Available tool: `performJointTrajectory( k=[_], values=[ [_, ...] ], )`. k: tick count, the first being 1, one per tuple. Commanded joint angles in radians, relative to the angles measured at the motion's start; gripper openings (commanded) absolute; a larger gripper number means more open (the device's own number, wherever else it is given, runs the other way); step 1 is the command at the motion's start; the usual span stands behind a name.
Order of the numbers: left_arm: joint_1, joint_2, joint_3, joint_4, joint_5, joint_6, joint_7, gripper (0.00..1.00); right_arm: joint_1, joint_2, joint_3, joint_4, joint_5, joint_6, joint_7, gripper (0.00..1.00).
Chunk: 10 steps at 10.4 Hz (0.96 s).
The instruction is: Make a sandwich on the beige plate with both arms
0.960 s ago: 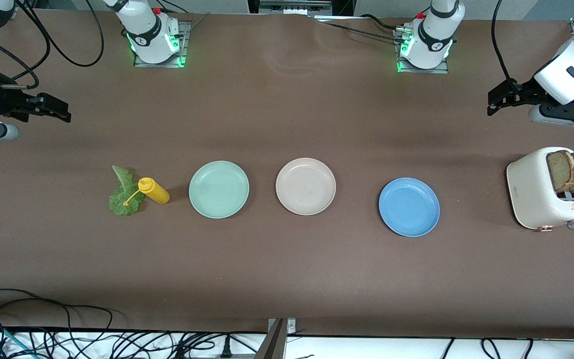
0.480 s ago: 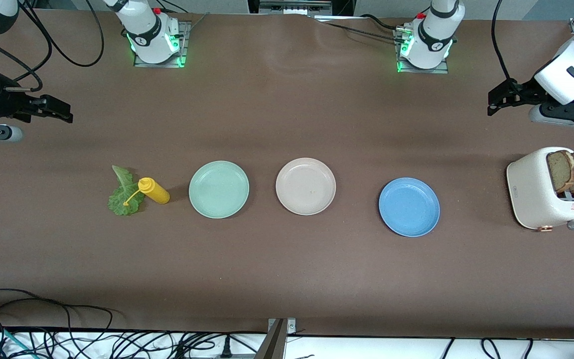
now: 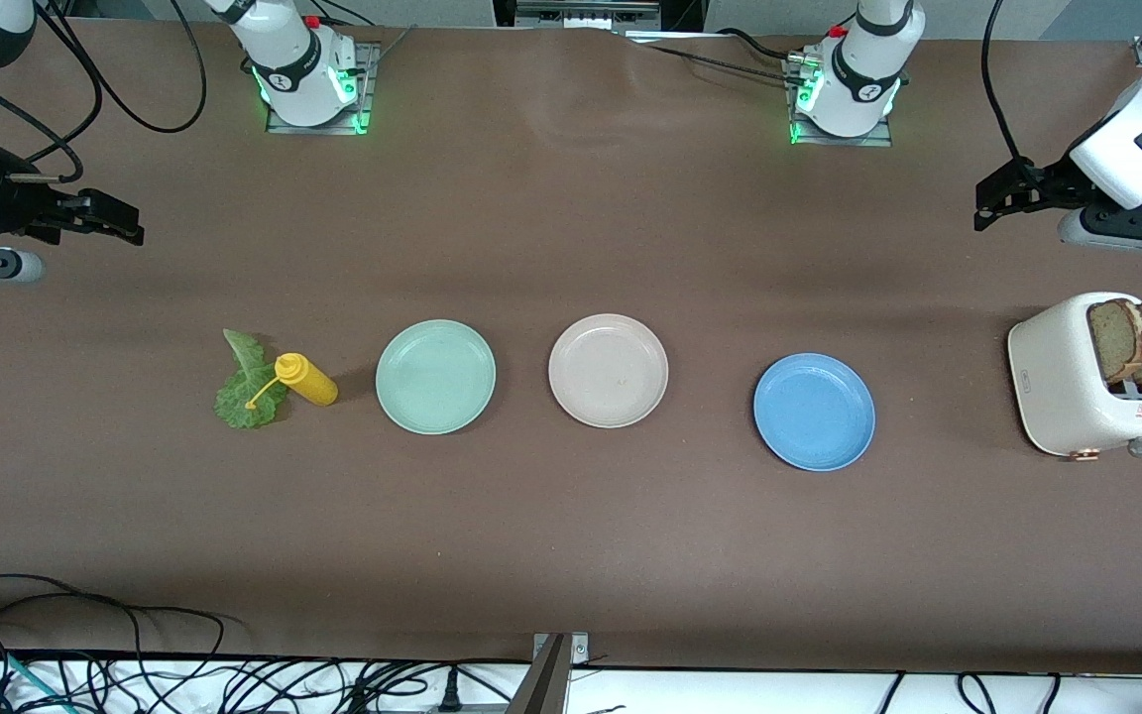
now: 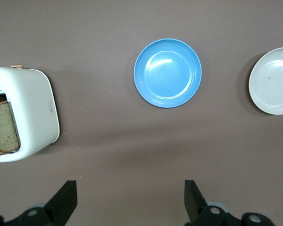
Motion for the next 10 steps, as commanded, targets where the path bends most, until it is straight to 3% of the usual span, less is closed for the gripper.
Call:
performJointTrajectory(
  k=[1, 7, 10],
  values=[
    [0.002, 0.013, 0.002, 0.032, 0.016, -0.021, 0.025, 1.0, -0.001, -0.017, -0.003, -0.009, -0.01, -0.003, -0.014, 1.0],
    [0.006, 0.015, 0.002, 0.04, 0.016, -0.021, 0.022, 1.0, -0.001, -0.005, -0.005, -0.052, -0.008, 0.043, -0.002, 1.0],
    [0.087, 0.081, 0.008, 0.083, 0.02, -0.021, 0.025, 1.0, -0.004, 0.023, -0.005, -0.096, -0.008, 0.09, -0.006, 1.0]
  ],
)
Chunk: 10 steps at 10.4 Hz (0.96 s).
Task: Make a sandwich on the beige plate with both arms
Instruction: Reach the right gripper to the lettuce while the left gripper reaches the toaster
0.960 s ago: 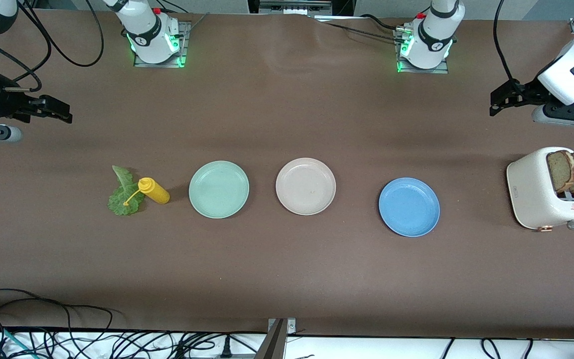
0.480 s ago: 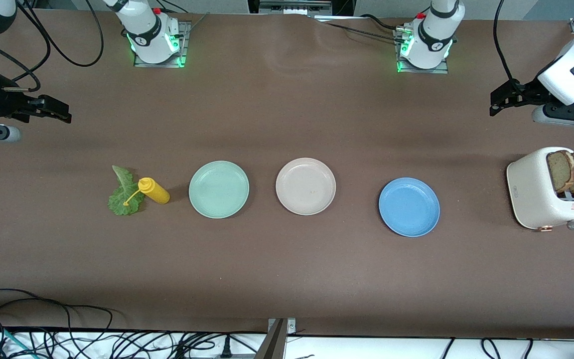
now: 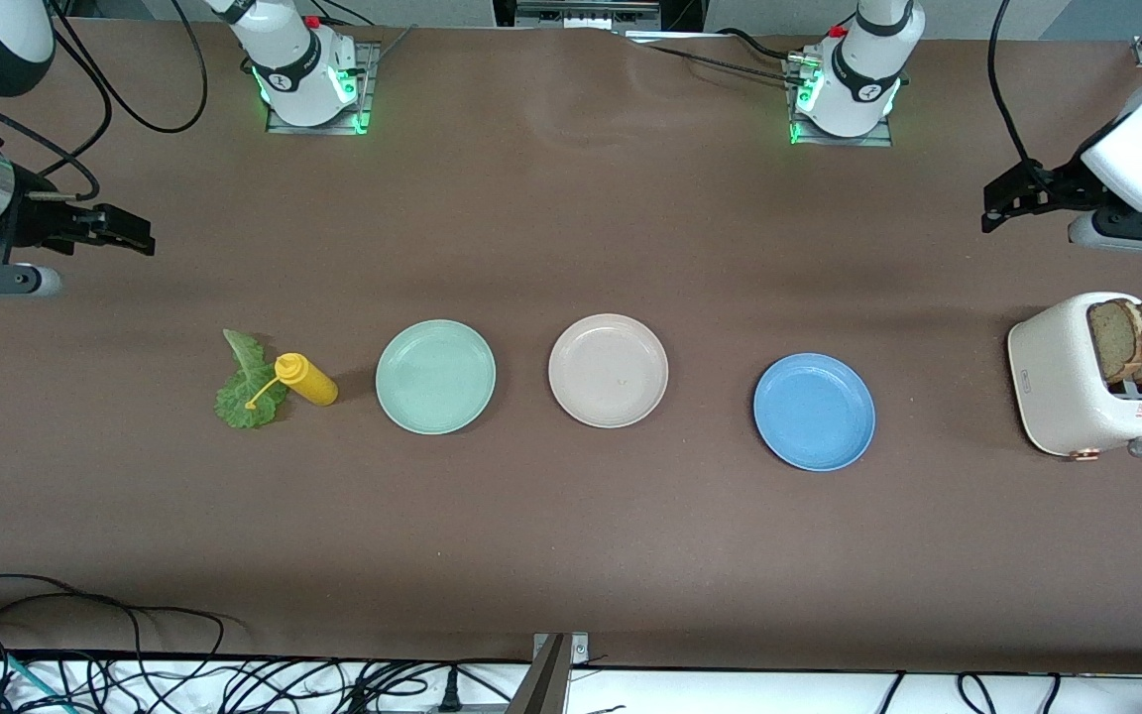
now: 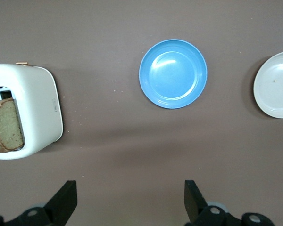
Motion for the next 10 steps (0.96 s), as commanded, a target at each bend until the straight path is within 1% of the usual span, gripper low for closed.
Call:
performJointTrajectory(
  k=[1, 2, 3, 4, 5, 6, 7, 8, 10],
  values=[
    [0.11, 0.093, 0.003, 0.074, 0.018, -0.018, 0.03, 1.0, -0.003, 0.002, -0.001, -0.077, -0.008, 0.066, -0.006, 1.0],
    [0.162, 0.123, 0.003, 0.083, 0.018, -0.013, 0.03, 1.0, -0.006, 0.005, -0.004, -0.118, -0.008, 0.106, -0.009, 1.0],
    [0.192, 0.156, 0.003, 0.098, 0.021, -0.012, 0.03, 1.0, -0.006, 0.005, -0.013, -0.152, -0.01, 0.155, -0.012, 1.0],
    [0.201, 0.176, 0.005, 0.102, 0.035, -0.004, 0.03, 1.0, -0.005, 0.016, -0.013, -0.158, -0.01, 0.167, -0.01, 1.0],
    [0.201, 0.199, 0.004, 0.106, 0.108, -0.003, 0.03, 1.0, -0.005, 0.034, -0.013, -0.158, -0.01, 0.17, -0.012, 1.0],
    [0.203, 0.219, 0.003, 0.118, 0.155, 0.005, 0.03, 1.0, -0.008, 0.05, -0.016, -0.158, -0.015, 0.189, -0.015, 1.0],
    [0.21, 0.237, 0.003, 0.119, 0.159, 0.035, 0.045, 1.0, -0.012, 0.074, -0.036, -0.157, -0.015, 0.204, -0.026, 1.0],
    [0.239, 0.265, 0.003, 0.119, 0.156, 0.075, 0.141, 1.0, -0.012, 0.093, -0.042, -0.158, -0.013, 0.222, -0.038, 1.0],
    [0.307, 0.355, 0.002, 0.106, 0.145, 0.181, 0.223, 1.0, -0.014, 0.126, -0.044, -0.163, -0.013, 0.248, -0.038, 1.0]
  ],
)
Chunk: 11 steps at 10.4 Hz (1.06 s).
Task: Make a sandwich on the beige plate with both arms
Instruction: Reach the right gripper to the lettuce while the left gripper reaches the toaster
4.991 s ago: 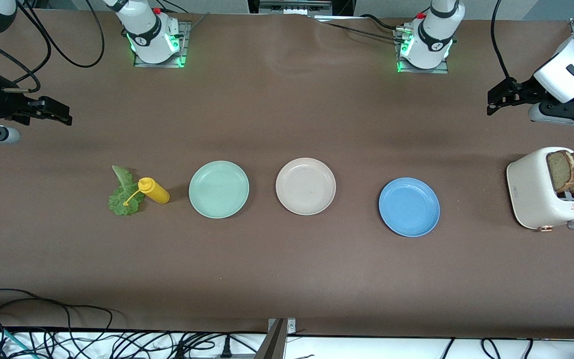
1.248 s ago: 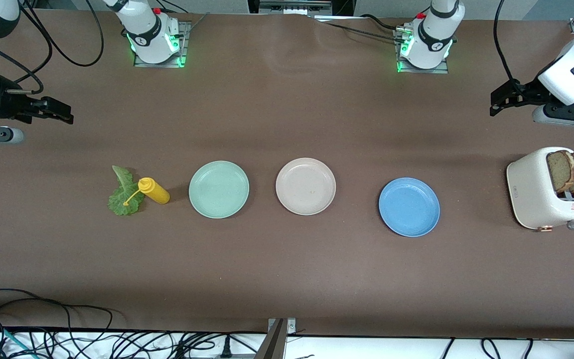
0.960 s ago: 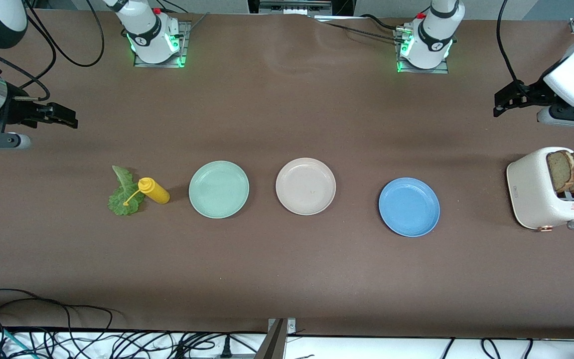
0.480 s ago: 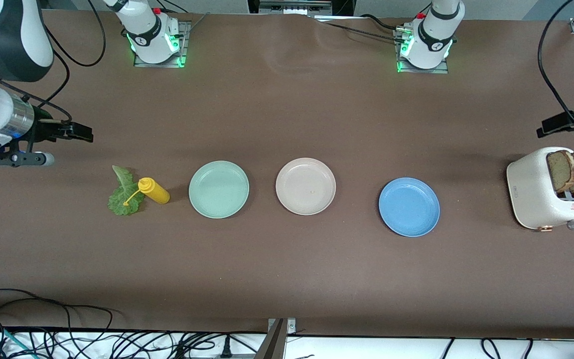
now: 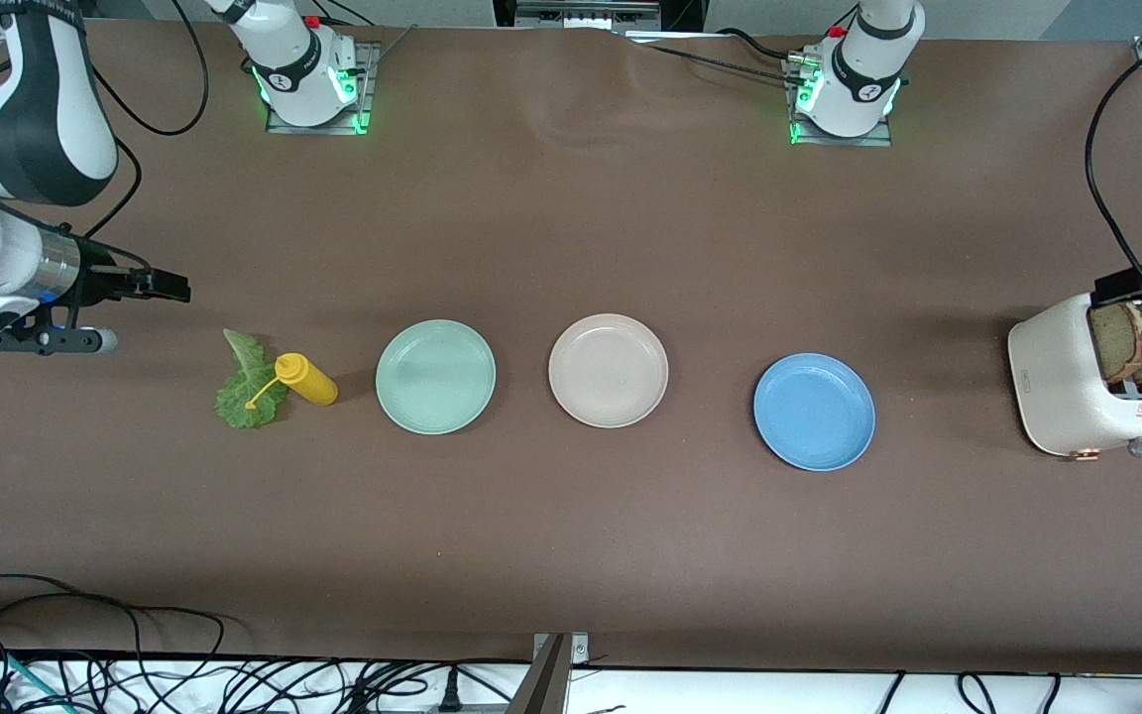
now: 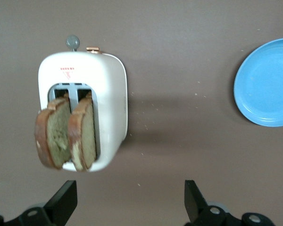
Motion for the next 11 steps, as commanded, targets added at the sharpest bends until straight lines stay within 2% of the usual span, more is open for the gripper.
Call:
performJointTrajectory(
  k=[1, 3, 4, 5, 6, 7, 9, 10, 11],
  values=[
    [0.067, 0.12, -0.011, 0.021, 0.014, 0.094, 0.085, 1.0, -0.008, 0.038, -0.001, -0.02, -0.011, 0.053, -0.015, 1.0],
    [0.089, 0.152, -0.009, 0.004, 0.024, 0.104, 0.085, 0.99, -0.007, 0.078, -0.012, -0.025, -0.013, 0.081, -0.018, 1.0],
    [0.107, 0.16, -0.011, -0.005, 0.021, 0.11, 0.083, 0.91, -0.008, 0.089, -0.012, -0.025, -0.011, 0.088, -0.02, 1.0],
    [0.11, 0.166, -0.011, -0.016, 0.021, 0.105, 0.083, 0.87, -0.008, 0.101, -0.012, -0.025, -0.011, 0.09, -0.02, 1.0],
    [0.11, 0.162, -0.009, -0.029, 0.026, 0.099, 0.085, 0.78, -0.008, 0.117, -0.012, -0.027, -0.011, 0.105, -0.02, 1.0],
    [0.121, 0.16, -0.009, -0.028, 0.026, 0.069, 0.08, 0.58, -0.008, 0.135, -0.015, -0.028, -0.011, 0.121, -0.02, 1.0],
    [0.121, 0.157, -0.008, -0.024, 0.027, 0.039, 0.072, 0.54, -0.016, 0.193, -0.038, -0.028, -0.008, 0.159, -0.029, 1.0],
    [0.123, 0.156, -0.006, -0.023, 0.029, 0.027, 0.072, 0.47, -0.016, 0.216, -0.038, -0.028, -0.005, 0.18, -0.04, 1.0],
    [0.133, 0.16, -0.006, -0.025, 0.029, 0.026, 0.072, 0.35, -0.016, 0.233, -0.038, -0.028, -0.002, 0.191, -0.04, 1.0]
  ],
)
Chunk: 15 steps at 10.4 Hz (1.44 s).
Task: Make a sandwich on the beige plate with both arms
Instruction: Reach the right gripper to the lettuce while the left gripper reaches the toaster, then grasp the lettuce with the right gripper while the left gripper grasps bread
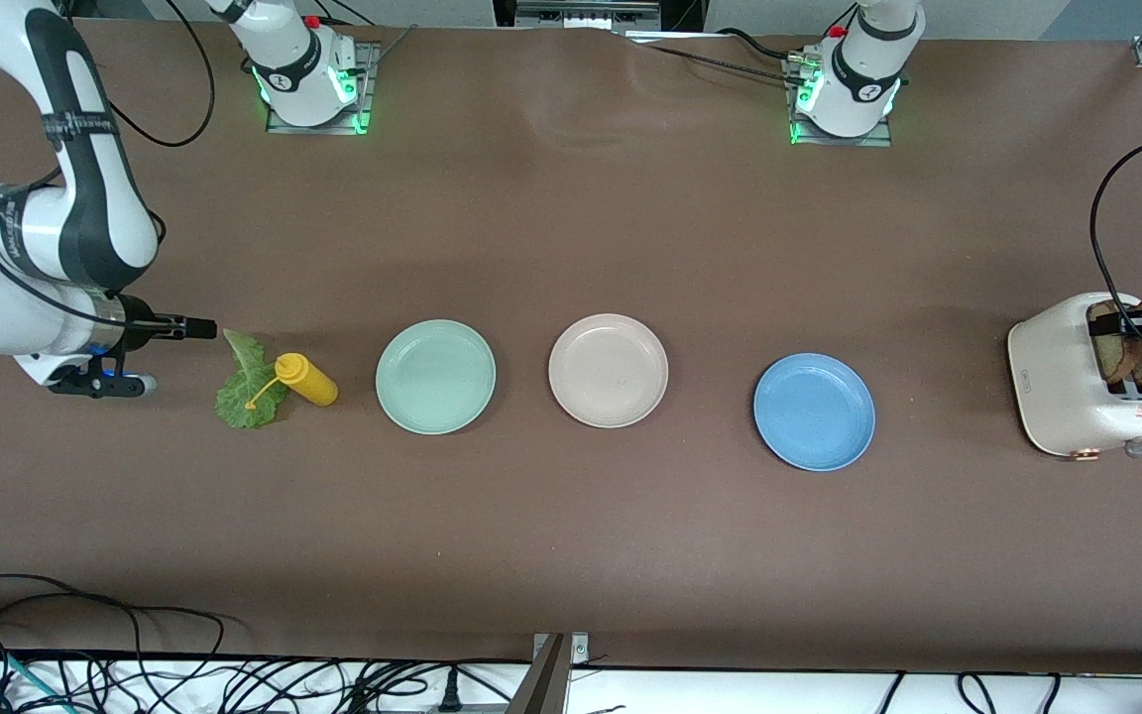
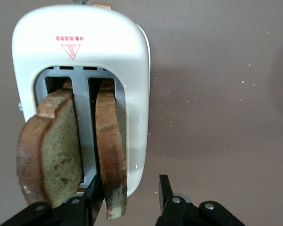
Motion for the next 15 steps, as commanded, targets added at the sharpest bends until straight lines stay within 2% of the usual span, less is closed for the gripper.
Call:
performJointTrajectory(
  k=[1, 2, 4, 8, 10, 13, 15],
  values=[
    [0.034, -0.01, -0.01, -0.017, 0.028, -0.018, 0.005, 0.3, -0.007, 0.036, 0.006, -0.004, 0.001, 0.033, -0.018, 1.0],
    [0.046, -0.004, -0.009, -0.017, 0.028, -0.02, 0.005, 0.22, -0.007, 0.051, 0.008, -0.004, 0.001, 0.039, -0.018, 1.0],
    [0.042, -0.005, -0.01, -0.009, 0.043, -0.02, 0.005, 0.0, -0.005, 0.08, 0.012, -0.004, 0.001, 0.063, -0.019, 1.0],
    [0.033, -0.034, -0.036, 0.02, 0.074, -0.038, 0.013, 0.0, -0.004, 0.142, 0.014, -0.004, 0.006, 0.112, -0.019, 1.0],
    [0.008, -0.04, -0.066, 0.112, 0.08, -0.144, 0.02, 0.0, -0.004, 0.16, 0.016, -0.002, 0.007, 0.123, -0.019, 1.0],
    [-0.079, -0.042, -0.07, 0.195, 0.124, -0.248, 0.02, 0.0, 0.005, 0.183, 0.017, 0.004, 0.007, 0.139, -0.019, 1.0],
    [-0.172, -0.043, -0.07, 0.25, 0.136, -0.331, 0.013, 0.0, 0.005, 0.202, 0.017, 0.007, 0.024, 0.159, -0.019, 1.0]
  ],
)
